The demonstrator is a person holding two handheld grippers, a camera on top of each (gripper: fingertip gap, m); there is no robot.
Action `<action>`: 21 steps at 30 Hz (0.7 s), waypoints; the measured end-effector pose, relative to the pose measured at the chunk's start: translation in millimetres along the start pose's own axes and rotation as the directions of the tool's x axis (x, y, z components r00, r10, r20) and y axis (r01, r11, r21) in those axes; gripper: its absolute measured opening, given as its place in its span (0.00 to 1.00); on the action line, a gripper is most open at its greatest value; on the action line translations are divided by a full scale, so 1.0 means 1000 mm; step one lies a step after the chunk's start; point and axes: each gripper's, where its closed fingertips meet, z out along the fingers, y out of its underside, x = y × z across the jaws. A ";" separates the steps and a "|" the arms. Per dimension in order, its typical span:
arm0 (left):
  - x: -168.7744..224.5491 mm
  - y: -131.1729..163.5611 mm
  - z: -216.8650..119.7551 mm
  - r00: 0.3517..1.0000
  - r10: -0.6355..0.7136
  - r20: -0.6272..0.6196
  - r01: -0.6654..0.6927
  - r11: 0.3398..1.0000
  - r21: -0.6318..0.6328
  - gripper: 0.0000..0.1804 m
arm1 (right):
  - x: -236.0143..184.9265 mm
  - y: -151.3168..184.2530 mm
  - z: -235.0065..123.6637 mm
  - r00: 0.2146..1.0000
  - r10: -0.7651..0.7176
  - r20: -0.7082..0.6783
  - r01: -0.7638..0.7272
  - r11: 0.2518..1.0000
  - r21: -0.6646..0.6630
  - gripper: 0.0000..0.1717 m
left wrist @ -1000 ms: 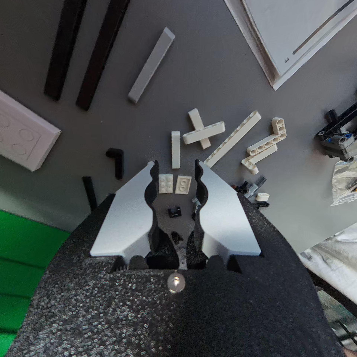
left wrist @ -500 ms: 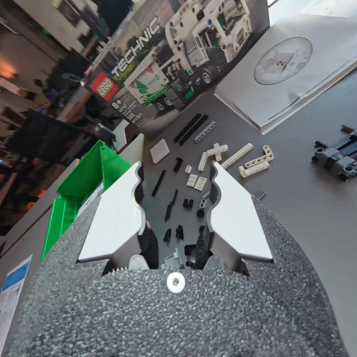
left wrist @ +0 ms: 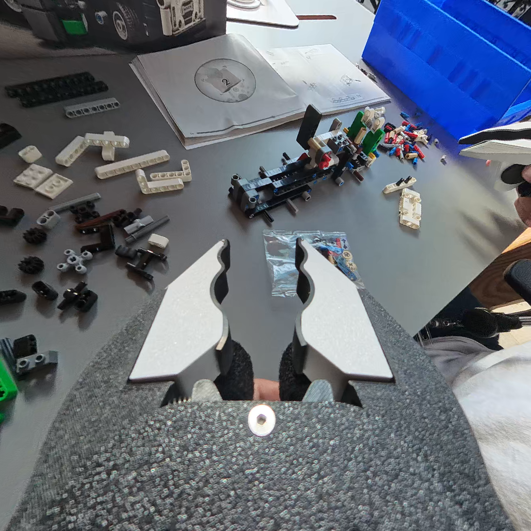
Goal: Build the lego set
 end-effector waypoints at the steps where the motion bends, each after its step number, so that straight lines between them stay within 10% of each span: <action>1: 0.002 0.004 -0.001 1.000 -0.017 -0.012 0.017 1.000 -0.005 0.24 | -0.005 0.002 -0.002 1.000 -0.003 -0.001 0.003 1.000 0.001 0.16; 21: 0.008 0.035 -0.029 0.980 0.190 0.062 -0.194 0.979 0.062 0.18 | 0.050 0.029 0.004 0.972 0.028 -0.234 -0.073 0.980 -0.186 0.14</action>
